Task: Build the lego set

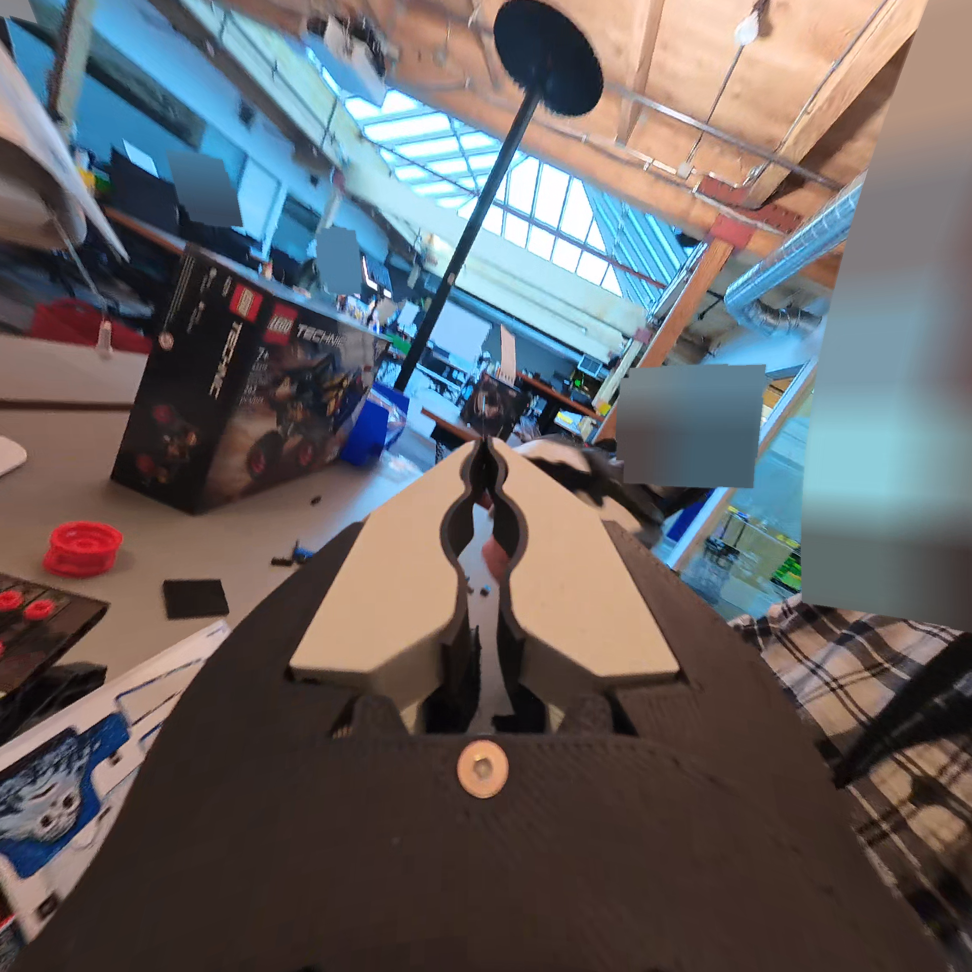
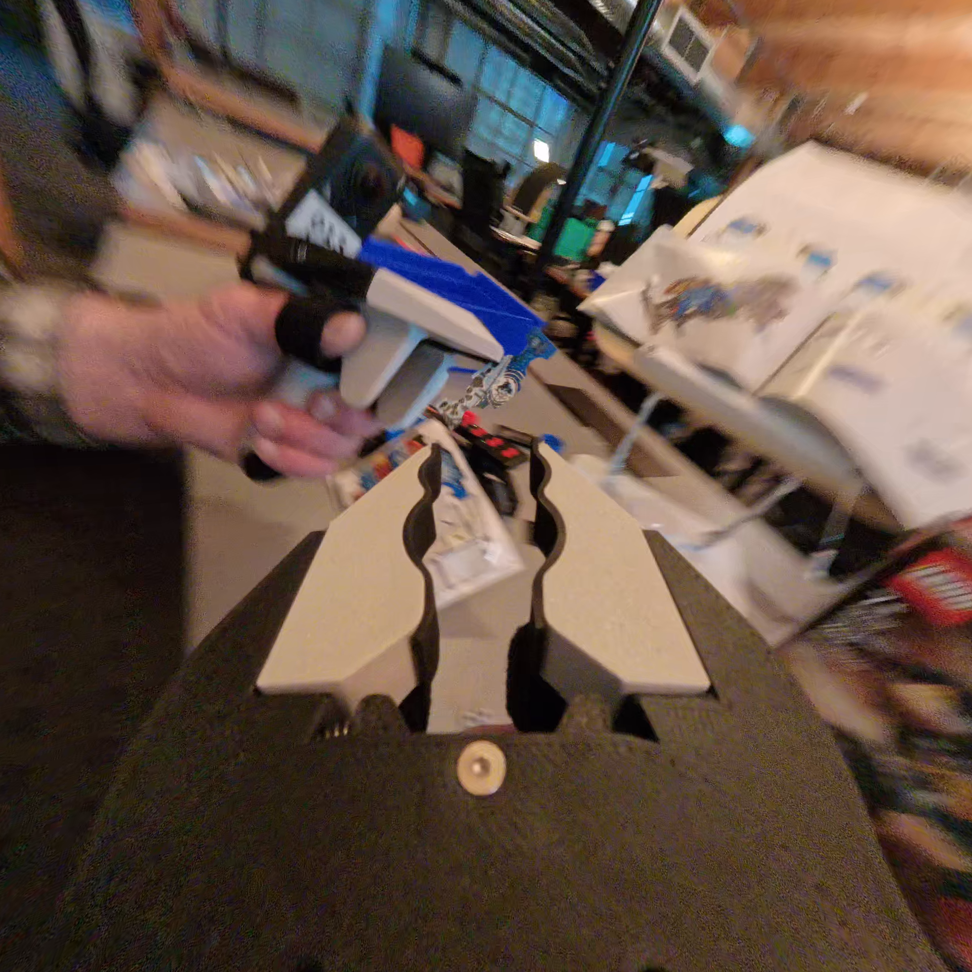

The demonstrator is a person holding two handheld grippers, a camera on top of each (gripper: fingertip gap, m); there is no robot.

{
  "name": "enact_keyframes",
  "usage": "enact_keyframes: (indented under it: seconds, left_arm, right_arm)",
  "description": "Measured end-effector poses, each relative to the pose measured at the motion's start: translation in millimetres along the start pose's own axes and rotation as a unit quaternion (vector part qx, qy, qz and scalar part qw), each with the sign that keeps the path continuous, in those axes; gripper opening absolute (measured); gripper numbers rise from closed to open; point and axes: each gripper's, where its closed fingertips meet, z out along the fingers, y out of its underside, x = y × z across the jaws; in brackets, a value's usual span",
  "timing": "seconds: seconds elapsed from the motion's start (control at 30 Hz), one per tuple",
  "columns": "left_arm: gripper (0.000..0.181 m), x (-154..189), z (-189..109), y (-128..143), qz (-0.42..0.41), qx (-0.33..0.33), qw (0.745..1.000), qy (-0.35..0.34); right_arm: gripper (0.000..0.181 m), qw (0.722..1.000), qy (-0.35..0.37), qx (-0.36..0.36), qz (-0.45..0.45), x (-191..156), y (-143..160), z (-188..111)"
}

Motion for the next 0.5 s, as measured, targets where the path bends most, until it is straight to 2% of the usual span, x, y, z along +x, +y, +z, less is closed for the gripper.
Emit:
enact_keyframes:
  seconds: [0.03, 0.1, 0.17, 0.3, 0.4, 0.5]
  left_arm:
    - [0.000, 2.6, 0.9, -1.3, 0.008, 0.008, 1.000, -0.001]
    - [0.000, 7.4, 3.0, -3.0, 0.028, 0.020, 0.999, -0.004]
    - [0.000, 11.1, 4.9, -4.4, 0.043, 0.030, 0.999, -0.006]
    - [0.000, 14.9, 9.7, -1.4, 0.052, 0.032, 0.998, -0.004]
    - [0.000, 16.9, 10.5, -0.5, 0.056, 0.035, 0.998, -0.003]
    - [0.000, 18.0, 10.9, 0.3, 0.056, 0.035, 0.998, -0.002]
  right_arm:
    - [0.032, 0.996, -0.034, 0.020, 0.082, 0.4, -2.6, -0.1]
    - [0.032, 0.970, -0.092, 0.055, 0.220, 1.2, -4.9, 0.3]
    - [0.030, 0.939, -0.139, 0.078, 0.304, -0.6, -6.9, -0.4]
    - [0.020, 0.918, -0.175, 0.094, 0.343, -9.7, -12.1, 1.7]
    - [0.002, 0.913, -0.181, 0.099, 0.353, -10.7, -13.4, 3.3]
    - [0.000, 0.908, -0.184, 0.108, 0.361, -7.4, -14.5, 0.2]
